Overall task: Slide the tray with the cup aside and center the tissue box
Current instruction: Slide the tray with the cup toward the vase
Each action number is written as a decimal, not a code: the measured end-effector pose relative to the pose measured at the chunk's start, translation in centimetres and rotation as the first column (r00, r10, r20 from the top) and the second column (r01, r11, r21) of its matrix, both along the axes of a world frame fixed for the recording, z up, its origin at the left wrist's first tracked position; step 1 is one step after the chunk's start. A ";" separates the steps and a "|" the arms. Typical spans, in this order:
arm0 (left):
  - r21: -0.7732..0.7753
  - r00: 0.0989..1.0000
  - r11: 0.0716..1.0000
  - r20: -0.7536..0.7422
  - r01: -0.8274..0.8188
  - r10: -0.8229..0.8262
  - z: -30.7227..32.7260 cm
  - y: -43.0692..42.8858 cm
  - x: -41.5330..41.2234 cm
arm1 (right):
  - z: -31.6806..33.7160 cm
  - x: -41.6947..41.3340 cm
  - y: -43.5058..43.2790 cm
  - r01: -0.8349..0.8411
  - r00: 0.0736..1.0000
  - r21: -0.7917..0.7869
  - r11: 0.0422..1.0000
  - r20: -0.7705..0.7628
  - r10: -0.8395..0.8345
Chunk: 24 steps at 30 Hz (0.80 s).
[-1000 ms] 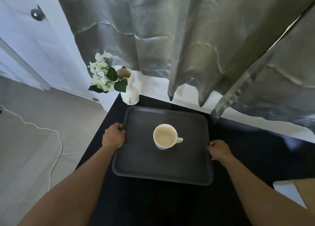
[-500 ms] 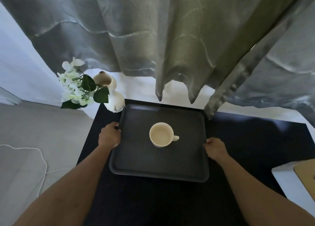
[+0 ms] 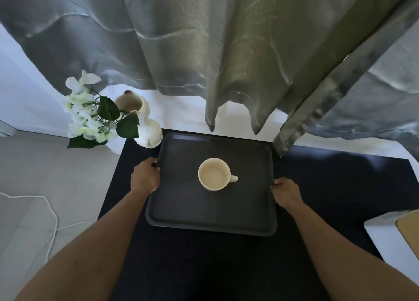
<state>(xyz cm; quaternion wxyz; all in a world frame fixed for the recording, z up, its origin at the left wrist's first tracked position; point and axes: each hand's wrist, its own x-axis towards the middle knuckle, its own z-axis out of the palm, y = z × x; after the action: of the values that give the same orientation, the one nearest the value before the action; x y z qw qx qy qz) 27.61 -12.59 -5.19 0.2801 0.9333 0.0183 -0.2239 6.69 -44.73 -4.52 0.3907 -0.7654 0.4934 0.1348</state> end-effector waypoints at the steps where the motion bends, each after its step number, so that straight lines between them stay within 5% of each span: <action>1: -0.002 1.000 1.000 0.006 0.001 -0.001 0.0 -0.1 0.1 | -0.2 0.1 0.0 0.002 1.000 0.002 1.000 -0.003 -0.002; 24: -0.024 0.999 1.000 0.030 0.013 -0.012 -0.2 -0.5 0.7 | -0.9 0.7 -0.5 0.064 0.998 0.018 0.998 -0.010 -0.064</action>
<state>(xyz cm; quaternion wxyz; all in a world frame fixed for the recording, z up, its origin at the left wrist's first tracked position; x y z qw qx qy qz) 28.32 -13.13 -5.40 0.2904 0.9331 0.0055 -0.2120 7.39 -45.23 -5.41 0.3995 -0.7448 0.5183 0.1304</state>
